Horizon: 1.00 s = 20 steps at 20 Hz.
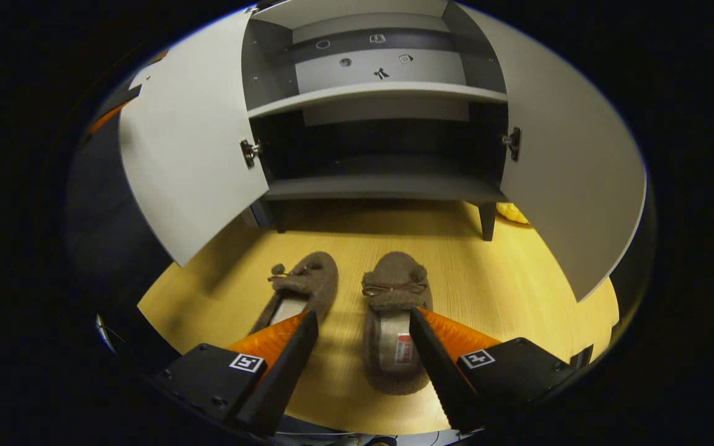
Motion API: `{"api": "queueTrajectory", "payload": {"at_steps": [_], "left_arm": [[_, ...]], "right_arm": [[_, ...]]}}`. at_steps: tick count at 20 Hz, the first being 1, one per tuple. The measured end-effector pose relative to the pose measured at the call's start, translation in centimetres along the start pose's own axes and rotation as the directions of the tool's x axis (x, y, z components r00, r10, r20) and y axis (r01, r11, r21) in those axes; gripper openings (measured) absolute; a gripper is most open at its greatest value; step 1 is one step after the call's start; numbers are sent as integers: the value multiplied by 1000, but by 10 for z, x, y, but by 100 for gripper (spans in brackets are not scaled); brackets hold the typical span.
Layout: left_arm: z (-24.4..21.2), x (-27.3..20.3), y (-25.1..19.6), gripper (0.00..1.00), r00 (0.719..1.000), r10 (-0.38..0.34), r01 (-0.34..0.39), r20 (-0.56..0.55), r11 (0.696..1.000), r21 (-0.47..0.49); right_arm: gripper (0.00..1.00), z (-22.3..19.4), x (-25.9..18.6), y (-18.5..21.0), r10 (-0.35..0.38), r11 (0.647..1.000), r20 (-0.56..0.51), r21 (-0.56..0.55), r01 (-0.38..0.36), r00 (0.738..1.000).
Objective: Grab one shoe with the right hand and put it into the shoe cabinet, grab the other shoe with the left hand and put it into the shoe cabinet; then close the right door with the right hand and the left door with the left hand.
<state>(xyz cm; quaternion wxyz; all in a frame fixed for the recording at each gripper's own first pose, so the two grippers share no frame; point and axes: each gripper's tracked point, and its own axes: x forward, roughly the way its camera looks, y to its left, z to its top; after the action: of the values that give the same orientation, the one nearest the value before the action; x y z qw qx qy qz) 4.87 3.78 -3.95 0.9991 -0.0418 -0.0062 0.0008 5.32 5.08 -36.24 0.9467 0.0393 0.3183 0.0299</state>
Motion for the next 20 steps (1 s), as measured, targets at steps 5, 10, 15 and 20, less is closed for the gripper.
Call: {"api": "queueTrajectory", "payload": {"at_steps": [5,10,15,20], "left_arm": [[-25,7,4,95,999,20,-20,-41,1000,-10],[-43,15,5,95,997,22,-23,-68,1000,-14],[-50,21,10,95,996,31,-32,-81,999,-14],[-60,24,15,95,993,44,-50,-107,998,-48]], "right_arm": [[82,-22,28,2,24,1000,-50,6,-23,998],[64,-28,64,-3,-2,1000,-69,-25,1,998],[55,-22,90,-9,-46,999,-77,-17,45,996],[51,-17,106,-13,-95,995,-73,-15,94,993]]}}
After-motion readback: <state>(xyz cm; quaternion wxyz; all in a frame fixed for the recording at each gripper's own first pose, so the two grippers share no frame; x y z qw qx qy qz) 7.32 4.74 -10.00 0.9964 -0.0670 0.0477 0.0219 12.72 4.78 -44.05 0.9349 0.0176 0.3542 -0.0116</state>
